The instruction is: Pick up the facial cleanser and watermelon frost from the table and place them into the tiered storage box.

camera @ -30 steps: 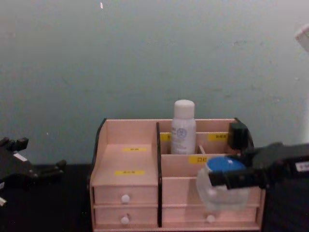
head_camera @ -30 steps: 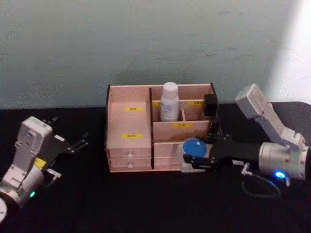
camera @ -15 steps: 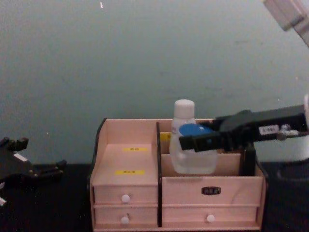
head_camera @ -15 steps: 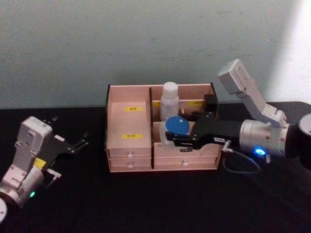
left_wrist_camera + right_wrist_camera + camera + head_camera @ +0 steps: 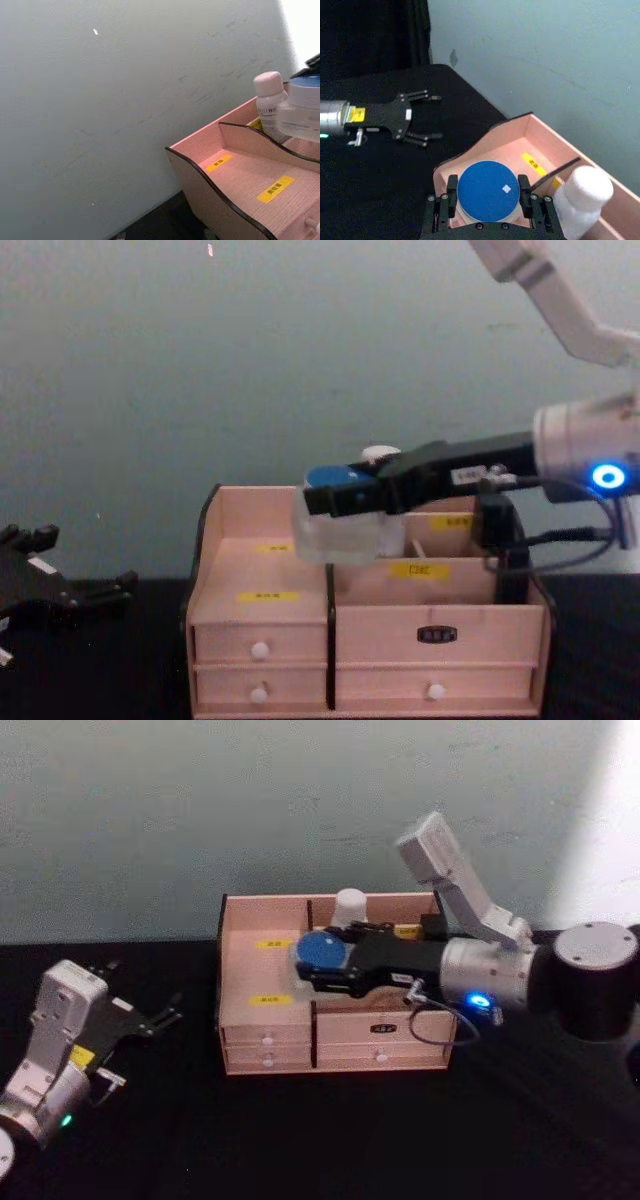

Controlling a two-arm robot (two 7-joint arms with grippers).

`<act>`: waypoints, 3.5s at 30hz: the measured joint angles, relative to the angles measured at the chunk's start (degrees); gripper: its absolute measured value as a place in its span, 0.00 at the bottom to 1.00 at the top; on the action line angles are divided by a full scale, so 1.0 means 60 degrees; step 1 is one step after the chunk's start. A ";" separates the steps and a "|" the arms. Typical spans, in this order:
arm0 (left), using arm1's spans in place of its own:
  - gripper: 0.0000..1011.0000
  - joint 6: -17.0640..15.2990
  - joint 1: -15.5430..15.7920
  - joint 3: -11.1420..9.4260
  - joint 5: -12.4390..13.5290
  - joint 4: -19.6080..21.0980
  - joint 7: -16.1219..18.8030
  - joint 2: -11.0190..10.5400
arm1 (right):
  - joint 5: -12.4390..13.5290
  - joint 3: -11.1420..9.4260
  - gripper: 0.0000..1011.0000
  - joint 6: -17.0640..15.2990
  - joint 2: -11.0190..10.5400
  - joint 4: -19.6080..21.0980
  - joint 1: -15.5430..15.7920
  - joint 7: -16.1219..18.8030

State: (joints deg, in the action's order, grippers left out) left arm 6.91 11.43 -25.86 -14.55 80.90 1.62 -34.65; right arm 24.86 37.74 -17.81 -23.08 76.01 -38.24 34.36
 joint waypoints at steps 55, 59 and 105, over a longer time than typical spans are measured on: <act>0.99 0.0000 0.0000 0.0000 0.0000 0.0000 0.0000 0.0000 | -0.1484 0.0276 0.71 0.0238 0.2616 -0.4036 -0.1695 0.0033; 0.99 0.0000 0.0001 0.0000 0.0000 0.0000 0.0000 0.0000 | -0.1483 0.0276 0.71 0.0238 0.2615 -0.4036 -0.1694 0.0033; 0.99 0.0000 0.0000 0.0000 0.0000 0.0000 0.0000 0.0001 | -0.1449 0.0218 0.99 0.0239 0.2562 -0.3898 -0.1639 0.0092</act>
State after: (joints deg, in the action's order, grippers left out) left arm 6.91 11.43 -25.86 -14.55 80.90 1.62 -34.64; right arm 16.17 39.05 -16.38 -7.71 52.62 -48.07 34.91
